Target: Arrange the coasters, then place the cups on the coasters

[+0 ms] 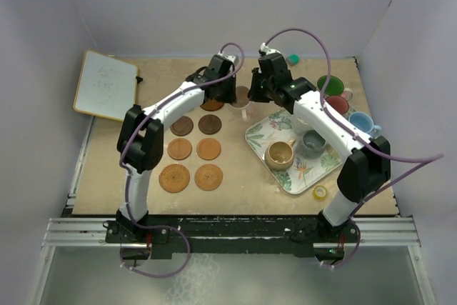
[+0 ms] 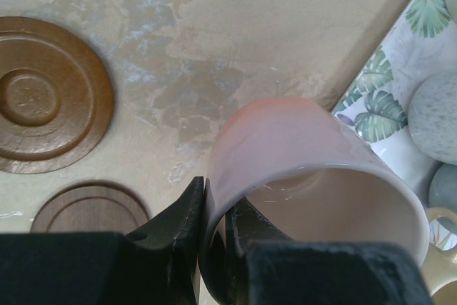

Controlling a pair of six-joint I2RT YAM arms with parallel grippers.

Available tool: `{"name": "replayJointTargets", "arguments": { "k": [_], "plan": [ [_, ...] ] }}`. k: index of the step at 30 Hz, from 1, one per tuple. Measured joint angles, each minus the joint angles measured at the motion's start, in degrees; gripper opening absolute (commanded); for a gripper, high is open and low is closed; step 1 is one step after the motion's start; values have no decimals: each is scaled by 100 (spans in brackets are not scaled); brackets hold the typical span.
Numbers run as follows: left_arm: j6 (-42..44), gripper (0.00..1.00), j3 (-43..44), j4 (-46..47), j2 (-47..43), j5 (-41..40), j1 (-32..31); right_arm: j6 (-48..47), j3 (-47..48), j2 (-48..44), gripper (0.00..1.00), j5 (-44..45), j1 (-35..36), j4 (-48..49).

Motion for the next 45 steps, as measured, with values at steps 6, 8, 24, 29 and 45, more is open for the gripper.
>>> {"name": "replayJointTargets", "arguments": {
  "k": [6, 8, 24, 29, 45],
  "plan": [
    [280, 3, -339, 103, -293, 63, 328, -275, -4, -293, 40, -522, 35, 146],
    [409, 3, -479, 166, -420, 111, 498, -352, -26, -315, 43, -551, 35, 192],
    [2741, 3, -564, -588, -1185, 380, 2164, -2468, -1128, -1285, 67, -1648, 7, 367],
    [3493, 3, -260, -1088, -1130, 752, 2295, -3147, -1325, -1759, 68, -1808, -90, 315],
    [5460, 3, 1567, -2275, 684, 1473, 2413, -4527, -1919, -2540, 74, -3025, -1456, -610]
  ]
}}
